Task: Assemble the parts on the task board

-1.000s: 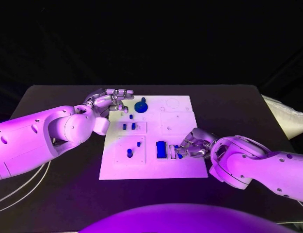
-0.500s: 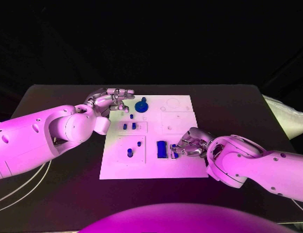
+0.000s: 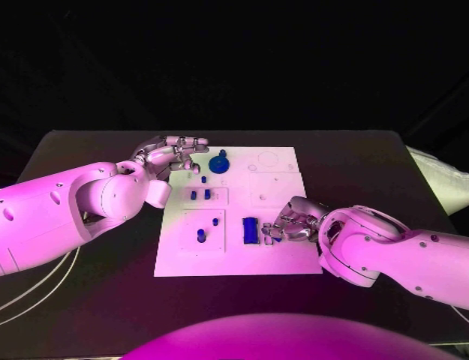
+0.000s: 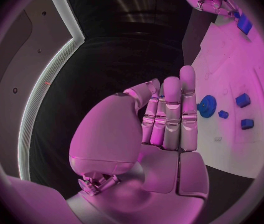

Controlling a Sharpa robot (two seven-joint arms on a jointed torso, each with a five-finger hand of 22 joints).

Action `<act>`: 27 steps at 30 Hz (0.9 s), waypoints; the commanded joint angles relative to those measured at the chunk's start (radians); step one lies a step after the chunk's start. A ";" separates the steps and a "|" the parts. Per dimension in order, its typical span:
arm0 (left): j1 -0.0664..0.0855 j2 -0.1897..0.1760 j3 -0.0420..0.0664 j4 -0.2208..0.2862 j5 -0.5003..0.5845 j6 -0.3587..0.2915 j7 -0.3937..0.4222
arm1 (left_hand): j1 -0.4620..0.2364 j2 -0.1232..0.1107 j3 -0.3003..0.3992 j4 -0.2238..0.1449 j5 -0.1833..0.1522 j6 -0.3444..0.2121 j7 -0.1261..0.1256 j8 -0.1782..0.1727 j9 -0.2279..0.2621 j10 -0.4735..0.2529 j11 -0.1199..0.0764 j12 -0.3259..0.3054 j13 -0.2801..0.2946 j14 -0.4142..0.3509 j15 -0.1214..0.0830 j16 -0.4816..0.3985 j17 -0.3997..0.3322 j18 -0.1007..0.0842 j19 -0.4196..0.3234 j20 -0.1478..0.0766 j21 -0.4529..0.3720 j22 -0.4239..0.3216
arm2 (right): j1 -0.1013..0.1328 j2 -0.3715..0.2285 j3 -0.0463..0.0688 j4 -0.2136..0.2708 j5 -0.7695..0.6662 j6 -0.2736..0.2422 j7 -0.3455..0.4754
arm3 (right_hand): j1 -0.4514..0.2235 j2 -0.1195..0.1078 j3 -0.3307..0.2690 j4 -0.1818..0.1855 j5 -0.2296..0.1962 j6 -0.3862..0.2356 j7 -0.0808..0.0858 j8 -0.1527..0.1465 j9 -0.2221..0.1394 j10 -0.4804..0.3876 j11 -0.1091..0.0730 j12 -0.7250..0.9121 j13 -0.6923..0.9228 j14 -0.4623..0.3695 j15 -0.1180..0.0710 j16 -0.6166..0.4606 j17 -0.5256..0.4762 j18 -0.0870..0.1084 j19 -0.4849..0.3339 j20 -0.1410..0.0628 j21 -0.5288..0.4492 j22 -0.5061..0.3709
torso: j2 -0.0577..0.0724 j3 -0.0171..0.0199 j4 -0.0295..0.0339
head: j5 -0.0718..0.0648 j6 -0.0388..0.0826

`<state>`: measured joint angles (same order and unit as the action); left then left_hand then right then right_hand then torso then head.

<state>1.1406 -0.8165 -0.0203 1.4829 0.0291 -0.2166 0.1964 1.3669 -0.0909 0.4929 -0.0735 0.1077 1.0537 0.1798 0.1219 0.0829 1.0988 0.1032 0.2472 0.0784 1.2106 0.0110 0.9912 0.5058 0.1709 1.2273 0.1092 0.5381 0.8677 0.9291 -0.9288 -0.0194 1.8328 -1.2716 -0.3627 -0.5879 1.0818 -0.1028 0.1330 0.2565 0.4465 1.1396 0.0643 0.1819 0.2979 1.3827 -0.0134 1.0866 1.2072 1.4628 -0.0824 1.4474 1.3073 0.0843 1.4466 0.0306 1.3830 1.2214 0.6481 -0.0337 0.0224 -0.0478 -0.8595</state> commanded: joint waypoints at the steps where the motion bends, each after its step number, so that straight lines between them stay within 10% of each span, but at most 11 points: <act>1: 0.000 0.001 0.001 0.003 -0.003 0.019 0.003 | 0.005 0.004 0.000 -0.005 0.005 -0.008 0.000 0.007 -0.001 -0.005 0.001 0.001 -0.001 -0.006 0.002 0.000 -0.002 0.012 -0.008 0.000 -0.006 -0.001 | -0.004 0.004 -0.004 0.001 -0.023 0.075 -0.012 | -0.010 0.004 -0.019 0.005 -0.014 0.008 -0.003 0.005 0.003 0.008 -0.002 0.011 0.006 0.072 -0.001 0.000 0.064 -0.014 0.002 -0.007 -0.001 0.004 | 0.000 0.0000 -0.0004 | -0.001 -0.001; 9: 0.000 0.001 0.001 0.003 -0.003 0.019 0.003 | 0.005 0.004 0.000 -0.005 0.005 -0.008 0.000 0.007 -0.001 -0.005 0.001 0.001 -0.001 -0.006 0.002 0.000 -0.002 0.012 -0.008 0.000 -0.006 -0.001 | -0.005 0.004 -0.004 0.010 -0.035 0.073 -0.010 | -0.004 0.040 -0.040 0.021 -0.017 0.018 -0.009 0.012 0.011 0.021 -0.007 0.037 0.029 0.073 -0.004 0.004 0.072 -0.015 0.004 -0.009 0.002 0.010 | 0.000 0.0003 0.0001 | 0.000 0.000; 14: 0.000 0.001 0.001 0.003 -0.003 0.019 0.002 | 0.005 0.004 0.000 -0.005 0.005 -0.008 0.000 0.007 -0.001 -0.005 0.001 0.001 -0.001 -0.006 0.002 0.000 -0.002 0.012 -0.008 0.000 -0.006 -0.001 | -0.005 0.002 -0.004 0.012 -0.051 0.068 -0.011 | 0.077 0.105 -0.002 -0.018 -0.007 0.019 -0.015 0.014 0.016 0.028 -0.013 0.048 0.040 0.074 -0.009 0.007 0.076 -0.016 0.007 -0.012 0.005 0.015 | 0.000 0.0002 -0.0007 | -0.001 0.000; 17: 0.000 0.001 0.001 0.003 -0.003 0.019 0.002 | 0.005 0.004 0.000 -0.005 0.005 -0.008 0.000 0.007 -0.001 -0.005 0.001 0.001 -0.001 -0.006 0.002 0.000 -0.002 0.012 -0.008 0.000 -0.006 -0.001 | -0.005 0.001 -0.004 0.012 -0.057 0.066 -0.011 | 0.140 0.132 0.041 -0.062 -0.085 0.014 -0.016 0.013 0.019 0.028 -0.015 0.046 0.042 0.074 -0.012 0.007 0.077 -0.016 0.008 -0.015 0.006 0.017 | 0.001 0.0004 0.0002 | -0.001 -0.001; 27: 0.000 0.001 0.001 0.003 -0.003 0.019 0.002 | 0.007 0.005 0.001 -0.008 0.005 -0.009 0.001 0.009 -0.001 -0.006 0.001 0.004 -0.002 -0.006 0.002 0.001 -0.003 0.011 -0.008 0.000 -0.005 0.000 | -0.005 0.003 -0.004 0.012 -0.067 0.061 -0.012 | 0.188 0.128 0.108 -0.120 -0.123 0.008 -0.015 0.013 0.025 0.028 -0.014 0.042 0.045 0.074 -0.011 0.007 0.078 -0.016 0.007 -0.015 0.005 0.017 | 0.000 0.0001 0.0003 | -0.002 -0.003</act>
<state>1.1406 -0.8168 -0.0202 1.4830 0.0289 -0.2156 0.1944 1.3669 -0.0909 0.4957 -0.0764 0.1077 1.0536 0.1798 0.1272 0.0830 1.0988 0.1032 0.2472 0.0784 1.2107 0.0111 0.9912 0.5033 0.1709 1.2273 0.1092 0.5381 0.8678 0.9290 -0.9281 -0.0194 1.8456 -1.3251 -0.3257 -0.5933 1.2561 0.0211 0.1812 0.1895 0.3283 1.1519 0.0526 0.1930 0.3222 1.4097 -0.0208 1.1296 1.2507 1.4662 -0.0863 1.4513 1.3081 0.0843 1.4539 0.0233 1.3830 1.2379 0.6484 -0.0331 0.0224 -0.0498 -0.8617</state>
